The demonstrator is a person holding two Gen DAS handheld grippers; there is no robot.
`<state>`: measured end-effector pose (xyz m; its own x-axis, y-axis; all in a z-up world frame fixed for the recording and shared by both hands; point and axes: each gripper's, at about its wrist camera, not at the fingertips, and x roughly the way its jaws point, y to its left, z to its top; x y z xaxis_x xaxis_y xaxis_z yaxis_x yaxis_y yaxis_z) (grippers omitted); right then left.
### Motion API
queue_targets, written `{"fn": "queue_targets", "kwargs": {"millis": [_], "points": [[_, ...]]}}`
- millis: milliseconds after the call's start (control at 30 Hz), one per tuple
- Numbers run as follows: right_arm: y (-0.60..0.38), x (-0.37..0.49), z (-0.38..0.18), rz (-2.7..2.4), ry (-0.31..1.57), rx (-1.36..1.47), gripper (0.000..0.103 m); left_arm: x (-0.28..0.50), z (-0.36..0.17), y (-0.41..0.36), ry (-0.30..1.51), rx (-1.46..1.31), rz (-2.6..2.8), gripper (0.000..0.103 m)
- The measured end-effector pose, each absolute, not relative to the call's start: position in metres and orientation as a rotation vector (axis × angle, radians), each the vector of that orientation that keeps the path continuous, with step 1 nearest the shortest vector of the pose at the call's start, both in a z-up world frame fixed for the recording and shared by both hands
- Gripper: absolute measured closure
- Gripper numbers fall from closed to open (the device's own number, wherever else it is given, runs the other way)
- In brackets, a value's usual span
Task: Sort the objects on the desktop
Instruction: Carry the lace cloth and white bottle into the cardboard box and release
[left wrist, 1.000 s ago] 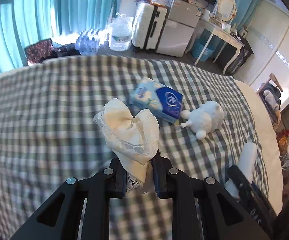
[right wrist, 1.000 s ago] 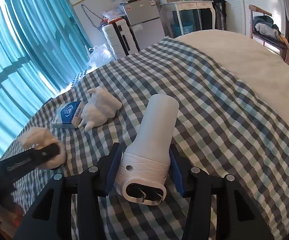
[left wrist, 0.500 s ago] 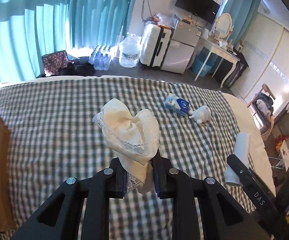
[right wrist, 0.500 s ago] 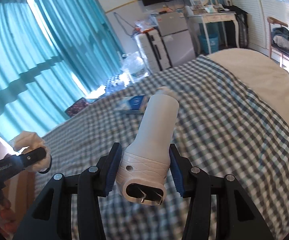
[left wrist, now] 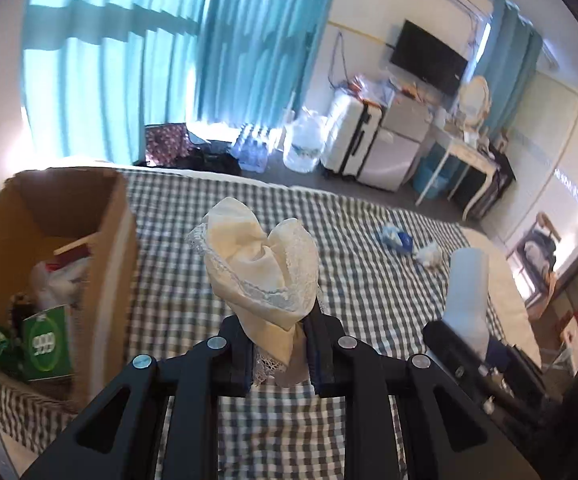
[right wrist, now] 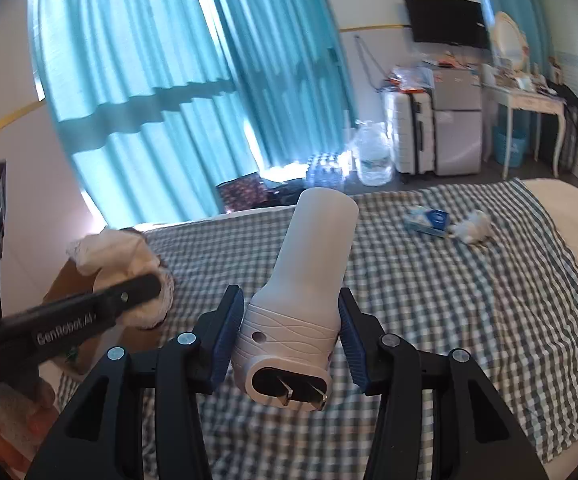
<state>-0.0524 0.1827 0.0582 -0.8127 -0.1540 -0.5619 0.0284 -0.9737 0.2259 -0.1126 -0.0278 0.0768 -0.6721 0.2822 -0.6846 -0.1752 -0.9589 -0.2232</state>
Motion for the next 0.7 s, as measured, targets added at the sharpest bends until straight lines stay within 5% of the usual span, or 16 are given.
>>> {"fn": "queue_targets", "kwargs": {"millis": [333,700], "points": [[0.065,-0.051,0.083,-2.742,-0.111,0.849,0.06,-0.107,0.102,-0.131,-0.276,-1.08,2.799,0.083],[-0.033,-0.084,0.082,-2.505,-0.171,0.863,0.06,-0.123,0.084,-0.237,-0.393,-1.164,2.904,0.083]]}}
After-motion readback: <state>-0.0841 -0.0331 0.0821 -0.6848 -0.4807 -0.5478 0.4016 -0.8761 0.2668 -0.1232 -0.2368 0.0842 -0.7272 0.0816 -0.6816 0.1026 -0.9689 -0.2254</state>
